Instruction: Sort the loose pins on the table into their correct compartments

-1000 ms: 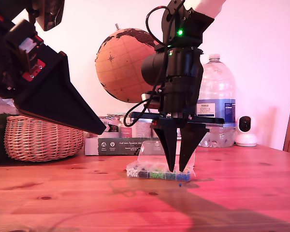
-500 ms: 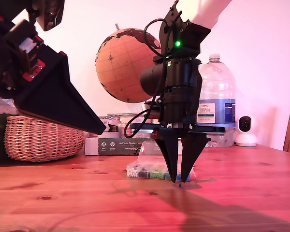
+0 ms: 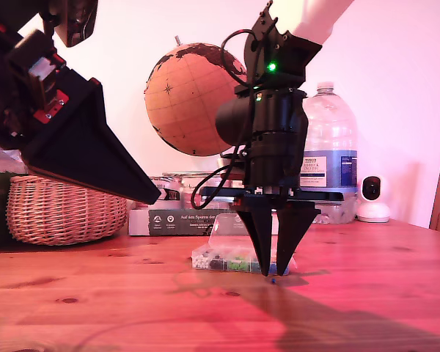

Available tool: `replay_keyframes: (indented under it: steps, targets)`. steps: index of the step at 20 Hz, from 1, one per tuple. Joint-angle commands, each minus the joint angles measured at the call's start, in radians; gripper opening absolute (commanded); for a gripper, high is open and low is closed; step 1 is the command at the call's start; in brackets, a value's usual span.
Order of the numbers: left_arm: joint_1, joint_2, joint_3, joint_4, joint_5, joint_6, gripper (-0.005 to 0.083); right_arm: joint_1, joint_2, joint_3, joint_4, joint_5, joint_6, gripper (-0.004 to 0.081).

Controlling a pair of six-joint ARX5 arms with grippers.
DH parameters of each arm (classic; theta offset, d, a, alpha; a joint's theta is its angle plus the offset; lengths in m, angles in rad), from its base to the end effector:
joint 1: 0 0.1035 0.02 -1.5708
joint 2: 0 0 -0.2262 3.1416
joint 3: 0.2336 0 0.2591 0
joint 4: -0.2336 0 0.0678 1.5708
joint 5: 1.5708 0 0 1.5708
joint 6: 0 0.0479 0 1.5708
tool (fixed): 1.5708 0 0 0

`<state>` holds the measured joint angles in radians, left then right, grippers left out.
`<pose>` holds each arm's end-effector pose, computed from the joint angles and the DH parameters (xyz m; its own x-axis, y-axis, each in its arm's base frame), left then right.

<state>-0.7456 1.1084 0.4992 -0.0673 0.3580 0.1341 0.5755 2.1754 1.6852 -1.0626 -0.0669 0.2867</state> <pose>0.1708 -0.1806 0.1404 0.2988 -0.7529 -0.5864 0.8901 0.4414 -0.1131 0.3349 0.2211 0.1083 -0.0213 0.0659 -0.9976 -0.2846 0.9561 0.0692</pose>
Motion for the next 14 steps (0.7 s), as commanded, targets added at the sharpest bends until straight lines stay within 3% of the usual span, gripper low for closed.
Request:
replay_keyframes:
  steps: [1,8,14]
  targets:
    - [-0.002,0.004,-0.021,0.008,0.0,-0.003,-0.0024,-0.006,0.04,-0.002,-0.001,-0.002,-0.006,0.014]
    - [-0.001,0.004,-0.021,0.013,0.0,-0.003,-0.0024,-0.006,0.042,-0.036,0.027,-0.055,-0.006,0.014]
    - [-0.001,0.004,-0.021,0.012,0.0,-0.003,-0.0024,-0.006,0.05,-0.037,0.023,-0.026,-0.007,0.014]
